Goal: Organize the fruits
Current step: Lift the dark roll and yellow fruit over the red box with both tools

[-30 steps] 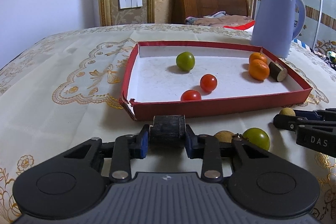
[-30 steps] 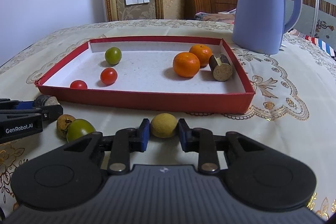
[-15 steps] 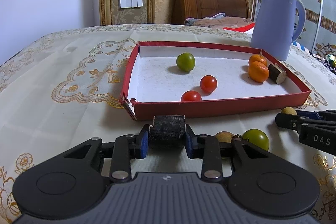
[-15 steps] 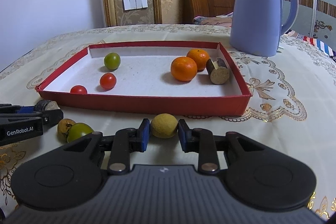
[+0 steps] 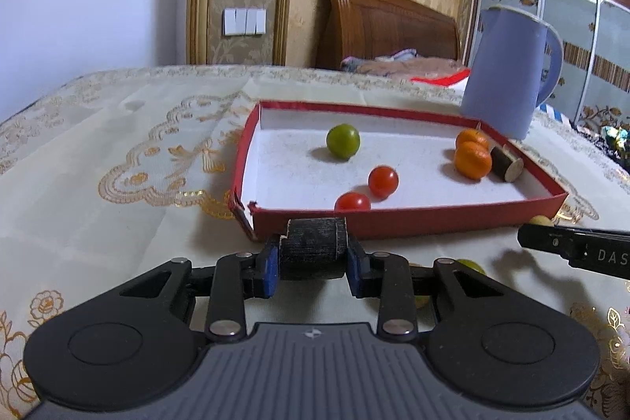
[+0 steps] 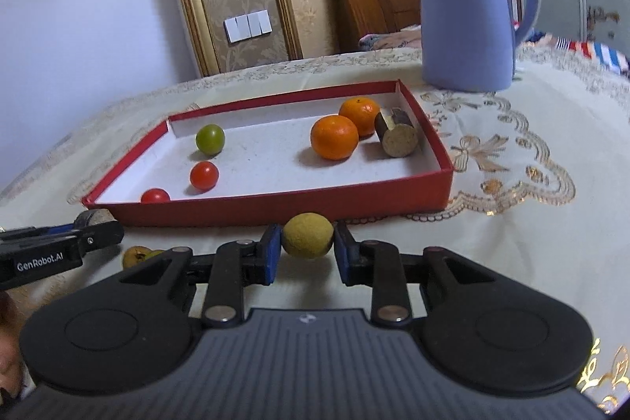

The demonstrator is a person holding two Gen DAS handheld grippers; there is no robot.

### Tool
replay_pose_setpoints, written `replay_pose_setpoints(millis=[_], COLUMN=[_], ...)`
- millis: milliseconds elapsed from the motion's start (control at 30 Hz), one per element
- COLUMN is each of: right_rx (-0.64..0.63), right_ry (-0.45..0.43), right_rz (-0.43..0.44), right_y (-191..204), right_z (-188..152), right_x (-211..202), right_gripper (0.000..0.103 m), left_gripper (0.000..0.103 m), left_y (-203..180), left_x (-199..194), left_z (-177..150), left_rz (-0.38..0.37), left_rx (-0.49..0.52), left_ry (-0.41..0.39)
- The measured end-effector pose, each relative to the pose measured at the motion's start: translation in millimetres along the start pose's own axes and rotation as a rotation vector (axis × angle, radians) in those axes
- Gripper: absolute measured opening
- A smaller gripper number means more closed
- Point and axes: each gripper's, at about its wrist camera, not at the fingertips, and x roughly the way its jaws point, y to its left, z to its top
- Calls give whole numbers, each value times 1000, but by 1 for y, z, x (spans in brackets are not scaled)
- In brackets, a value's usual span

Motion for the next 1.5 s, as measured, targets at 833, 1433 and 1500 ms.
replay_pose_setpoints(millis=[833, 1433, 1500], right_rx=[-93, -115, -108], right_ry=[-59, -56, -45], right_rz=[-36, -52, -49], right_y=[11, 17, 18], right_z=[13, 31, 36], right_x=[-8, 9, 16], right_gripper=[27, 27, 28], left_gripper=[32, 32, 32], left_y=[-9, -18, -18], left_x=[1, 8, 12], left_z=[2, 32, 35], left_rz=[148, 160, 164], left_rx=[60, 86, 86], left_ry=[28, -11, -13])
